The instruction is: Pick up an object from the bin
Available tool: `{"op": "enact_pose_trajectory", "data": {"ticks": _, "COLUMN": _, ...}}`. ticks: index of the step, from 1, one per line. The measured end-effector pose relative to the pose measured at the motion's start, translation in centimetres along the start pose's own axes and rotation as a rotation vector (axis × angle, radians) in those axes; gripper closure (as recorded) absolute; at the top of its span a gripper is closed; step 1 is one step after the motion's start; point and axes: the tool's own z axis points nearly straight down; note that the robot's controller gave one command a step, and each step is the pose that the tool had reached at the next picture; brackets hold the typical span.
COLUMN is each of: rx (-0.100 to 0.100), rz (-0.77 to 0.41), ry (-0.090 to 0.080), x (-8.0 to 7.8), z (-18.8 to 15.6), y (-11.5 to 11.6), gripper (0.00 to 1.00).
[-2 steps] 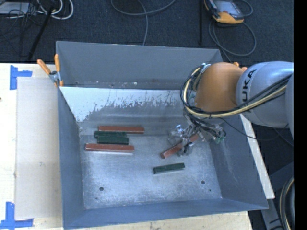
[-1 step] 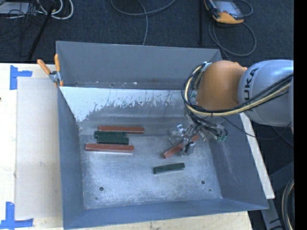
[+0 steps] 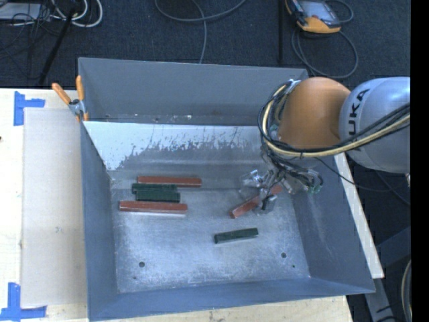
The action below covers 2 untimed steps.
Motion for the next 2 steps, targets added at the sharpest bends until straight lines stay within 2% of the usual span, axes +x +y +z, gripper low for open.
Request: {"op": "enact_pose_trajectory", "data": {"ticks": 2, "rx": 0.008, "rz": 0.001, "ry": -0.014, "x": -0.3, "z": -3.6, "y": -0.1, "gripper": 1.00}}
